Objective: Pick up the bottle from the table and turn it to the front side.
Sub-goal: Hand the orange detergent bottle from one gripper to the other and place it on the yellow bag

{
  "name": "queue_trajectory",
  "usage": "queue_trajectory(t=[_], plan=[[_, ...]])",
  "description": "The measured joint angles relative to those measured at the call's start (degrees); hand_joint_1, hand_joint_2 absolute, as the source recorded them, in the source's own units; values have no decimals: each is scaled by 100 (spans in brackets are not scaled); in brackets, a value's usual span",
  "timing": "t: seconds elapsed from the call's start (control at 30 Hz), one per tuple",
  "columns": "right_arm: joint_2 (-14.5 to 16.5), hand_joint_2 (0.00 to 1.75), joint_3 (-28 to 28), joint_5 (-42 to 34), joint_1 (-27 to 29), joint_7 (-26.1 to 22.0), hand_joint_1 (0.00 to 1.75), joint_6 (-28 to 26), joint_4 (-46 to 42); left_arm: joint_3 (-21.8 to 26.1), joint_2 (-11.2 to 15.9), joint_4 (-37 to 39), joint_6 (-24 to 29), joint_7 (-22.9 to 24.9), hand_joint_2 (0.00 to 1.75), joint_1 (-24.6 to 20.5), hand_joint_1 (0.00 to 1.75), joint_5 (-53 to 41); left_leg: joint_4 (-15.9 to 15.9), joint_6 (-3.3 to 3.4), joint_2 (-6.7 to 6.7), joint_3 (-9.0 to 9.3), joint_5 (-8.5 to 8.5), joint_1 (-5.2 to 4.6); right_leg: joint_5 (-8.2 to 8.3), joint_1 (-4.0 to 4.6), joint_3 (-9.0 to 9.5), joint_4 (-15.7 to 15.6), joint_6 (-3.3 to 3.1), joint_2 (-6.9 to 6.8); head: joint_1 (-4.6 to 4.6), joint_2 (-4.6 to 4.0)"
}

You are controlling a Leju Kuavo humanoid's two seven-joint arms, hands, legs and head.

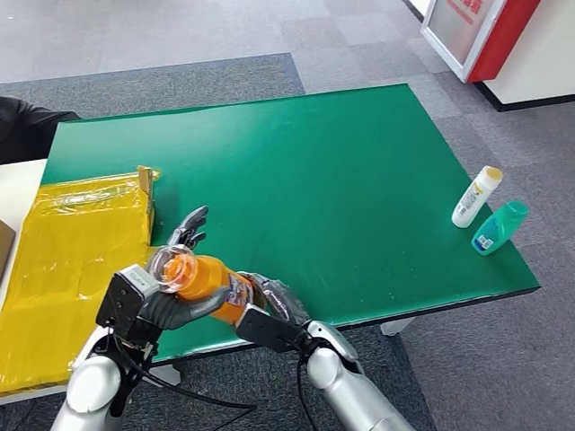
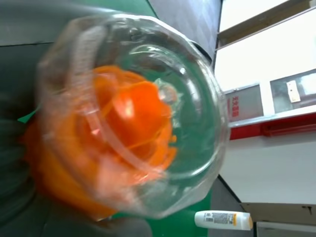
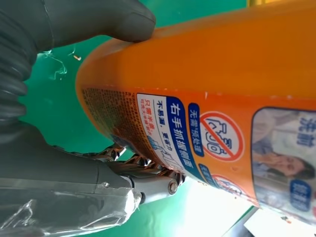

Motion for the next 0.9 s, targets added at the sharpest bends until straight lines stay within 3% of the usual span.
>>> queue_trajectory(t=[0.63, 0.77, 0.9], plan=[[0, 175, -13, -67, 66, -34, 172, 27, -134, -78, 44, 96, -321, -230, 175, -32, 175, 552, 0, 0, 0, 0, 0, 0, 0, 0, 2, 0, 0, 0, -1, 0], [-1, 175, -10, -89, 82, -57, 4, 18, -181, -64, 72, 102, -407, -425, 175, -15, 175, 1039, 0, 0, 0, 0, 0, 0, 0, 0, 2, 0, 0, 0, -1, 0], [-3, 175, -14, -135, 105, -55, 0, -7, -315, -8, 96, 61, -319, -356, 175, -6, 175, 1104, 0, 0, 0, 0, 0, 0, 0, 0, 1, 0, 0, 0, 0, 0]])
